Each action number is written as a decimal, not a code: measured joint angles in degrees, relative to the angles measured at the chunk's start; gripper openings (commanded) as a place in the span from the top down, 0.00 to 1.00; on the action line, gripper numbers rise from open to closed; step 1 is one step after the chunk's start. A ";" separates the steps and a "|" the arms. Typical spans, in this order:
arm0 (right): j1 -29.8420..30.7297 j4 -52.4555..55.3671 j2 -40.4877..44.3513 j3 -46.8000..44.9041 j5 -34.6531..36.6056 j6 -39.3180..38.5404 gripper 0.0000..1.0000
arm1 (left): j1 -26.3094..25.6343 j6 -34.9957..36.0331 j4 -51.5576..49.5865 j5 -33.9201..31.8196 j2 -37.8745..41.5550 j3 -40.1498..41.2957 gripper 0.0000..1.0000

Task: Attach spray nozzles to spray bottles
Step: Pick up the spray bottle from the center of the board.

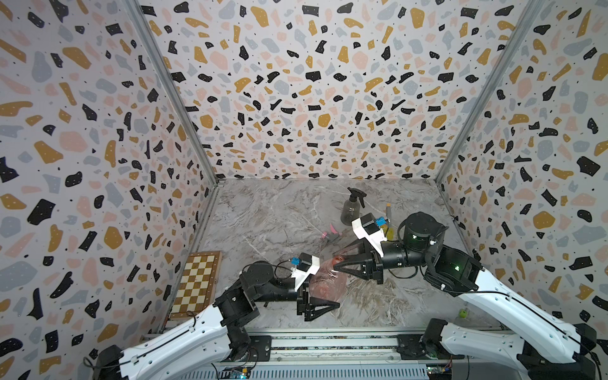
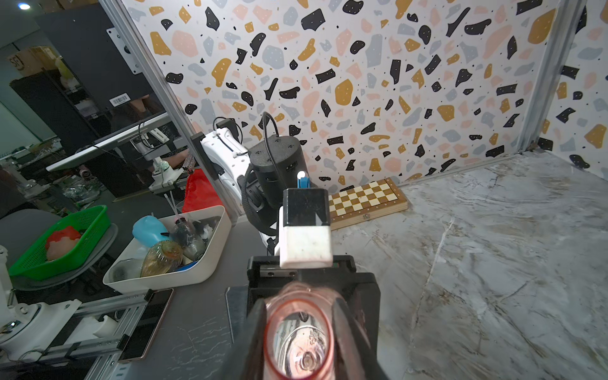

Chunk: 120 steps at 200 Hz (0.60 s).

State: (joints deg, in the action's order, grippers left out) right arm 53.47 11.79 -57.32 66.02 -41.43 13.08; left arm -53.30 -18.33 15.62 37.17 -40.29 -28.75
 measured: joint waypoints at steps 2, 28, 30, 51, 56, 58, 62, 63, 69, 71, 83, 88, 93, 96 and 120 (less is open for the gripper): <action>0.02 -0.02 0.00 0.00 0.07 -0.04 1.00 | 0.00 -0.04 0.00 0.02 0.00 0.00 0.15; 0.24 -0.09 0.00 0.00 0.50 0.13 1.00 | 0.04 -0.13 -0.02 0.09 0.02 0.00 0.23; 0.24 -0.09 0.00 0.00 0.52 0.13 1.00 | 0.07 -0.13 -0.04 0.11 0.04 0.00 0.24; 0.28 -0.26 0.00 0.00 0.83 0.39 0.84 | 0.15 -0.13 -0.09 0.09 0.28 0.00 0.35; 0.28 -0.31 0.00 0.00 0.98 0.46 0.76 | 0.15 -0.17 -0.11 0.09 0.39 0.00 0.38; 0.31 -0.33 0.00 0.00 0.98 0.50 0.72 | 0.17 -0.17 -0.13 0.09 0.44 0.00 0.39; 0.31 -0.37 0.00 0.00 1.09 0.57 0.66 | 0.20 -0.20 -0.15 0.09 0.50 0.00 0.41; 0.31 -0.39 0.00 0.00 1.11 0.57 0.64 | 0.20 -0.20 -0.17 0.09 0.52 0.00 0.41; 0.35 -0.48 0.00 0.00 1.22 0.70 0.53 | 0.20 -0.20 -0.24 0.09 0.63 0.00 0.44; 0.35 -0.50 0.00 0.00 1.29 0.87 0.50 | 0.20 -0.22 -0.26 0.09 0.66 0.00 0.44; 0.42 -0.63 0.04 0.02 2.19 1.07 0.42 | 0.22 -0.31 -0.57 0.02 0.94 0.00 0.50; 0.42 -0.70 0.07 0.04 2.71 0.83 0.39 | 0.22 -0.31 -0.68 -0.07 1.05 0.00 0.53; 0.44 -0.70 0.17 0.07 3.17 1.11 0.37 | 0.22 -0.31 -0.85 -0.11 1.16 -0.02 0.56; 0.44 -0.70 0.26 0.09 3.61 1.07 0.36 | 0.22 -0.31 -1.01 -0.15 1.27 -0.02 0.58; 0.42 0.07 1.62 0.63 8.26 1.20 0.30 | 0.24 -0.33 -1.81 -0.42 2.01 -0.13 0.74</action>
State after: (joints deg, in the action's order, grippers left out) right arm 53.89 11.86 -55.70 66.65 -33.17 14.28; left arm -53.06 -18.65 13.80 36.75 -38.28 -28.88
